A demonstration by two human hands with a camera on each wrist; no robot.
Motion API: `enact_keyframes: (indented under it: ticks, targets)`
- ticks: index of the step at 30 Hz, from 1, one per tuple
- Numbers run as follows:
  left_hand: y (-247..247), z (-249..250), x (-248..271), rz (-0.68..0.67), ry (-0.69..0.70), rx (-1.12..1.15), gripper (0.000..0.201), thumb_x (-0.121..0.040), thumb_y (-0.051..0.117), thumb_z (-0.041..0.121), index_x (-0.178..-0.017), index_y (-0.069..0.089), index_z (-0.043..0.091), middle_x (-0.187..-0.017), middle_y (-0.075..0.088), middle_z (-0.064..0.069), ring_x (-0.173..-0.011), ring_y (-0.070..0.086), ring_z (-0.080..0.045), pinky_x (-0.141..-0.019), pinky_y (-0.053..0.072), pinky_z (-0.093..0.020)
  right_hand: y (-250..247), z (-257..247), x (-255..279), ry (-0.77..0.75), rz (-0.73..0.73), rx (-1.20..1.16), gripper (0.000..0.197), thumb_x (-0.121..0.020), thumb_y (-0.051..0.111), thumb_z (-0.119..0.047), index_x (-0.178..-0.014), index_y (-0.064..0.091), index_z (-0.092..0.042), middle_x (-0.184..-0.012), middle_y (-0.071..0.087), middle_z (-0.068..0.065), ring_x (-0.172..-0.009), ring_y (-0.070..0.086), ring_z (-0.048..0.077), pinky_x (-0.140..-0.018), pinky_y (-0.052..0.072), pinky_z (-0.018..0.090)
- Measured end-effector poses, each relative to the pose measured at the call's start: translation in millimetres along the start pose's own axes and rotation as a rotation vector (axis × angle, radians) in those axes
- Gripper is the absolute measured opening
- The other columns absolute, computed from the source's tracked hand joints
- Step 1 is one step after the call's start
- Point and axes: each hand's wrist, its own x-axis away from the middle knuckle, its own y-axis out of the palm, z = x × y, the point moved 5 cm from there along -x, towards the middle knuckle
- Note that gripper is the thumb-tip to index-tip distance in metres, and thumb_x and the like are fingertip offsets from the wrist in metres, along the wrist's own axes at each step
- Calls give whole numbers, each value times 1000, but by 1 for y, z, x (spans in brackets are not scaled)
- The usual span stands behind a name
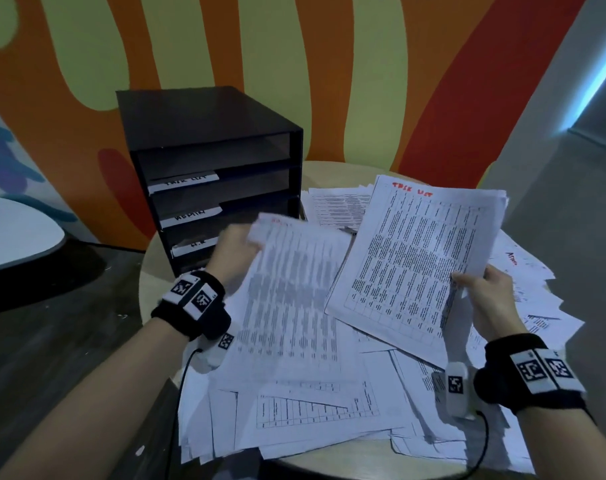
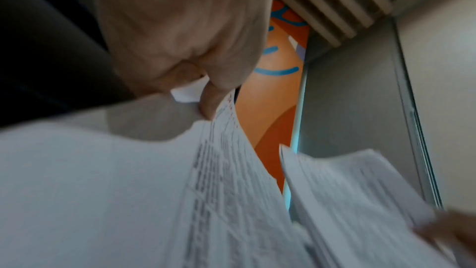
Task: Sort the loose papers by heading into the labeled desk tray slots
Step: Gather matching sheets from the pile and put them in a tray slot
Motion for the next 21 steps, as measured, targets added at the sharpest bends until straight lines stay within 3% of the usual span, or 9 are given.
enact_keyframes:
  ticks: [2, 5, 9, 12, 15, 18, 21]
  targets:
    - [-18, 29, -1, 124, 105, 123, 18, -95, 56, 3, -106, 70, 9, -91, 73, 5, -79, 72, -4, -61, 56, -17, -2, 1, -1, 4, -3, 25, 19, -87, 60, 7, -105, 61, 1, -98, 61, 11, -90, 54, 28, -80, 43, 38]
    - [-48, 68, -8, 278, 287, 215, 23, -94, 59, 5, -115, 68, 7, -107, 72, -2, -98, 70, -15, -81, 58, -31, -5, 3, -2, 18, 2, 48, 13, -87, 61, 6, -99, 60, 0, -91, 60, 10, -88, 53, 28, -78, 42, 39]
    - [-58, 105, -12, 310, 464, 268, 22, -92, 61, 6, -112, 68, 1, -110, 71, -10, -100, 70, -19, -84, 57, -36, -4, -2, -1, -5, -17, 75, 6, -87, 62, 3, -93, 61, 5, -83, 58, 12, -76, 50, 25, -63, 39, 32]
    - [-35, 108, -22, 283, 425, 303, 17, -90, 63, 2, -106, 69, 3, -103, 72, -8, -88, 71, -16, -78, 59, -36, 2, -9, 1, -24, -44, 60, 6, -85, 65, 0, -91, 62, 3, -79, 59, 11, -76, 53, 25, -66, 41, 33]
    - [8, 96, -31, 148, 310, 293, 17, -90, 65, 6, -106, 70, 3, -100, 73, -3, -88, 72, -14, -76, 58, -36, 13, -23, 9, -28, -131, -18, 12, -87, 63, 1, -99, 64, 1, -86, 66, 10, -82, 61, 26, -76, 48, 36]
    - [49, 73, -40, 40, 184, 269, 25, -96, 58, 11, -120, 65, 6, -114, 70, -6, -102, 68, -20, -91, 54, -43, 24, -38, 24, -44, -263, -86, 13, -89, 59, 1, -99, 66, 2, -93, 73, 14, -86, 69, 28, -78, 55, 41]
    - [73, 60, -45, -20, 126, 259, 31, -99, 54, 18, -129, 59, 9, -125, 64, -5, -114, 61, -23, -102, 47, -48, 30, -45, 34, -62, -329, -71, 18, -93, 59, -9, -100, 65, 5, -94, 72, 21, -85, 70, 37, -76, 57, 55]
